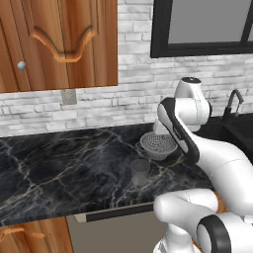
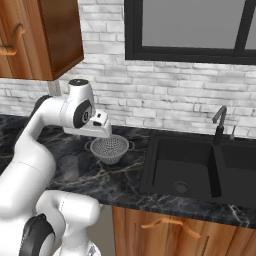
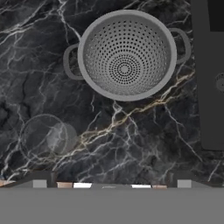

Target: Place the colander in the left basin and the glass cup in the right basin of the sink.

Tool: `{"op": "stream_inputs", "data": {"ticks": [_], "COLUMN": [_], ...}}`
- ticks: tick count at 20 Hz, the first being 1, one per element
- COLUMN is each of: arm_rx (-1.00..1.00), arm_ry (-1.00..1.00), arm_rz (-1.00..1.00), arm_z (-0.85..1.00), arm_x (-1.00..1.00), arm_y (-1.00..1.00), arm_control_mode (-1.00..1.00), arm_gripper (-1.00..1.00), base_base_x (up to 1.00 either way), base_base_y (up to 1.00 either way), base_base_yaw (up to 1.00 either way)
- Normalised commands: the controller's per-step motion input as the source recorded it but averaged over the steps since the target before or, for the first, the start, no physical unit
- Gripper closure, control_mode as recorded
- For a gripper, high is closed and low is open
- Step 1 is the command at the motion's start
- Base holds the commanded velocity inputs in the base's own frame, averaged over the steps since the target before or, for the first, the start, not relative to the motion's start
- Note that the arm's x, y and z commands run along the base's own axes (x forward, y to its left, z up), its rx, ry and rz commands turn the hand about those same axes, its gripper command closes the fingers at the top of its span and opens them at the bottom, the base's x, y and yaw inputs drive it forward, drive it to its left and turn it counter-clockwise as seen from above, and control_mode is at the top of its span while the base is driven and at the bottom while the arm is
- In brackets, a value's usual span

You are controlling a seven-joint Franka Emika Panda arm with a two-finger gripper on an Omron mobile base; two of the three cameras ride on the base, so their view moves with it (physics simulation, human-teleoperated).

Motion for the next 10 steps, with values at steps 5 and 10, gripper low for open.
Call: {"op": "stream_inputs", "data": {"ticks": [5,10], "arm_rx": [0.03,0.03], "arm_ry": [0.0,0.0], "arm_rz": [-0.08,-0.09], "arm_z": [-0.23,-0.2], "arm_x": [0.42,0.4], "arm_y": [-0.29,-0.28], "arm_control_mode": [-1.0,-1.0], "arm_gripper": [-1.0,-1.0], "base_base_x": [0.0,0.0], "base_base_y": [0.0,0.0], "base_base_yaw": [0.0,0.0]}}
